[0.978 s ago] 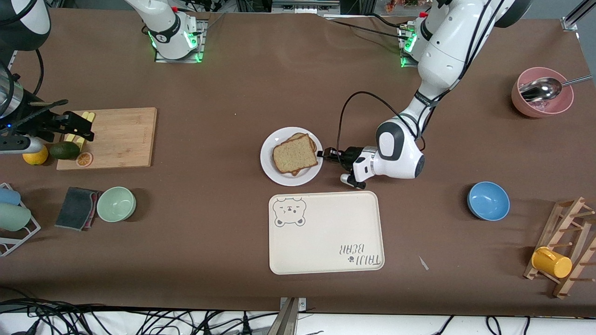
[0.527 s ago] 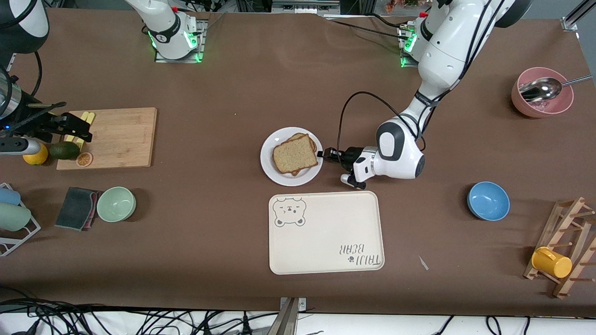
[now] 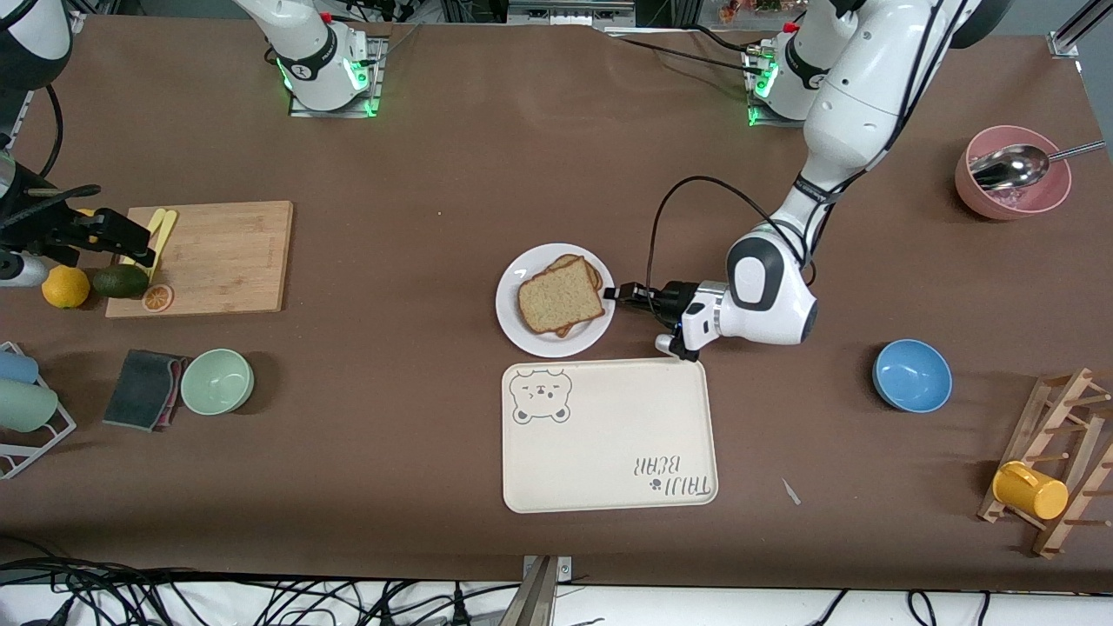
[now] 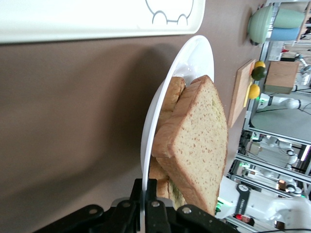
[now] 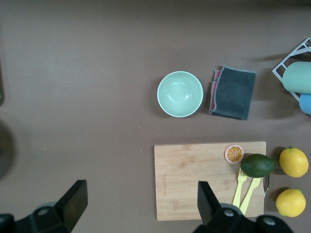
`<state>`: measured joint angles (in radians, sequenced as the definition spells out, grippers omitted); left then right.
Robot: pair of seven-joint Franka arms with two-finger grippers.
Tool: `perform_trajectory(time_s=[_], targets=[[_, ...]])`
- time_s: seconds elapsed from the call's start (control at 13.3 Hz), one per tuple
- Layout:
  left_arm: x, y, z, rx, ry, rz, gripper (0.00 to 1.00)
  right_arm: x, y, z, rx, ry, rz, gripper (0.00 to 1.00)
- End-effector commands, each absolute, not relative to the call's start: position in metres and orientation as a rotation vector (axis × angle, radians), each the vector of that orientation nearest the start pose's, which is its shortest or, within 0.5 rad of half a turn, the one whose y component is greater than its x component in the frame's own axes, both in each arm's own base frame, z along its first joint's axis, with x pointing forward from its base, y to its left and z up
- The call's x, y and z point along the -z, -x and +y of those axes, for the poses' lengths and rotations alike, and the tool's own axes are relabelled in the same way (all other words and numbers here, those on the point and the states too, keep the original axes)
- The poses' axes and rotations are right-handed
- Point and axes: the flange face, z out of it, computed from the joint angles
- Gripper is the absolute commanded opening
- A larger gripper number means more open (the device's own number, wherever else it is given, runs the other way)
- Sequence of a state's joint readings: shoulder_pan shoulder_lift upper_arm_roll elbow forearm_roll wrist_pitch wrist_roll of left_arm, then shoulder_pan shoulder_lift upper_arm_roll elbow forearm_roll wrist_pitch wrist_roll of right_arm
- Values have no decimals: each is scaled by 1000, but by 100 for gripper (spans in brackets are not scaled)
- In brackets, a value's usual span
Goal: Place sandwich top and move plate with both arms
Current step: 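Slide the plate with the left gripper onto the bear tray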
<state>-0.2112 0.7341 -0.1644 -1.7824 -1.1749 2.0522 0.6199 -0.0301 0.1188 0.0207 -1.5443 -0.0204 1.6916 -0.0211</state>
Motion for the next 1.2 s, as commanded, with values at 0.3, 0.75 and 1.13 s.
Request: perform_trajectory(time_s=[0.3,0.75,1.13], targets=[[-186,-596,-253,263,-1998,-103,0,-569,-607,-9,-3,3156,-46,100],[-202,-668,-217,125,-1986,-38,0,-569,-607,-8,2,3156,-46,100],[-184,-718,-180,33,-1970,33,0,-568,-608,-9,-3,3157,-44,100]])
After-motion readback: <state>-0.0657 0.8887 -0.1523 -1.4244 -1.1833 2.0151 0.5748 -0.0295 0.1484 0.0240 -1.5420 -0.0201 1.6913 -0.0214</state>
